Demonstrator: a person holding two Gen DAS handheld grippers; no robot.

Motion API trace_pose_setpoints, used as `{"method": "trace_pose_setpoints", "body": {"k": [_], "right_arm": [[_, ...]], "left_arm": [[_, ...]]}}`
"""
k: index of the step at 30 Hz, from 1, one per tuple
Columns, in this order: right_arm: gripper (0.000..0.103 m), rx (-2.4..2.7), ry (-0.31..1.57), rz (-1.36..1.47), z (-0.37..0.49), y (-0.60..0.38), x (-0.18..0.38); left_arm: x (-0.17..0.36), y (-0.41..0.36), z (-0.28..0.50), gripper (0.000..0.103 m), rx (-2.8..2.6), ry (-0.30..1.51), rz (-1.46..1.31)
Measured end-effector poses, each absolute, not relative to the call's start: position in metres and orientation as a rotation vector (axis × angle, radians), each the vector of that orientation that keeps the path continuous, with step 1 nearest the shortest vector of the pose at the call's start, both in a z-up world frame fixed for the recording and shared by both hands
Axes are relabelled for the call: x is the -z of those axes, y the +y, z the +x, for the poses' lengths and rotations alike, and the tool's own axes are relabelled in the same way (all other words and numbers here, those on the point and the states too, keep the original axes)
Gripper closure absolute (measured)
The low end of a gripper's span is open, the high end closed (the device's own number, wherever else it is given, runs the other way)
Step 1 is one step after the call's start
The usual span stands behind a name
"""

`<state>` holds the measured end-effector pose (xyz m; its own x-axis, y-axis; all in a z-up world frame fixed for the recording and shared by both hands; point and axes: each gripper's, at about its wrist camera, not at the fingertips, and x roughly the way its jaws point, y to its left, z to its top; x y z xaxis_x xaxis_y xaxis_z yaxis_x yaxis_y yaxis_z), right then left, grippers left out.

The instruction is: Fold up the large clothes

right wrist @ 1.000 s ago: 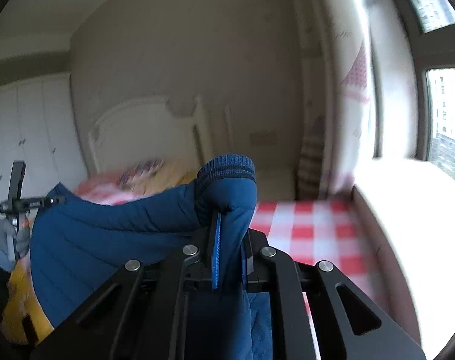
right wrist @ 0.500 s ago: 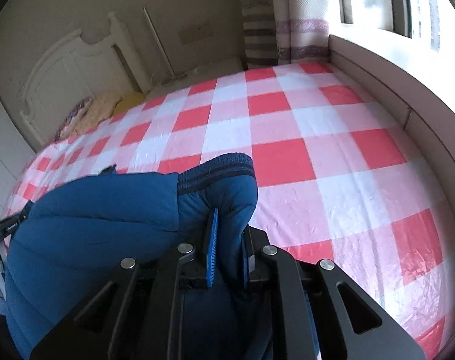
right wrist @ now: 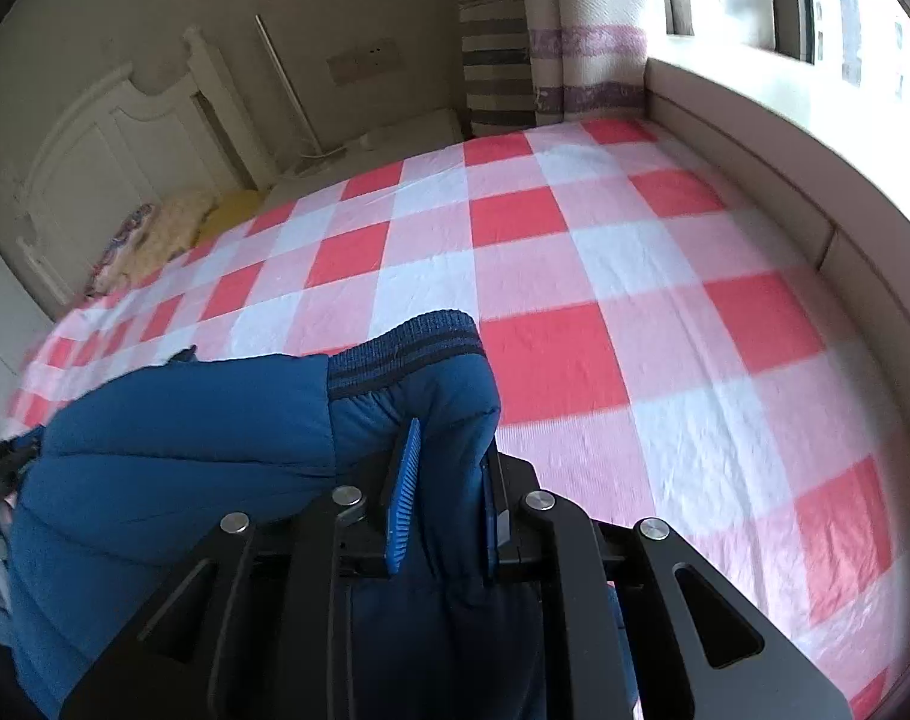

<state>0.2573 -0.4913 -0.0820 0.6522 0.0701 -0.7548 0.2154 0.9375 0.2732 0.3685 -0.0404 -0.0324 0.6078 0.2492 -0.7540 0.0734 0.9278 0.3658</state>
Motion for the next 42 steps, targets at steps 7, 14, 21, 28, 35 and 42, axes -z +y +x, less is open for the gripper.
{"method": "trace_pose_setpoints", "body": {"k": [7, 14, 21, 28, 35, 42], "right_arm": [[0.091, 0.122, 0.847, 0.441, 0.269, -0.507, 0.087], [0.090, 0.182, 0.835, 0.466, 0.279, -0.511, 0.087], [0.074, 0.099, 0.864, 0.614, 0.276, -0.530, 0.093], [0.008, 0.067, 0.667, 0.708, 0.246, -0.537, 0.038], [0.009, 0.014, 0.699, 0.222, 0.293, -0.413, -0.008], [0.016, 0.041, 0.947, 0.012, 0.341, -0.349, 0.051]], "left_arm": [[0.036, -0.046, 0.398, 0.073, -0.104, 0.919, 0.387], [0.039, -0.056, 0.431, 0.072, -0.103, 0.911, 0.411], [-0.005, -0.024, 0.405, 0.006, -0.106, 0.736, 0.251], [-0.063, -0.020, 0.362, 0.002, 0.021, 0.643, 0.106], [-0.045, -0.110, 0.347, 0.002, 0.128, 0.683, 0.204], [0.041, -0.150, 0.389, 0.002, 0.123, 0.972, 0.255]]}}
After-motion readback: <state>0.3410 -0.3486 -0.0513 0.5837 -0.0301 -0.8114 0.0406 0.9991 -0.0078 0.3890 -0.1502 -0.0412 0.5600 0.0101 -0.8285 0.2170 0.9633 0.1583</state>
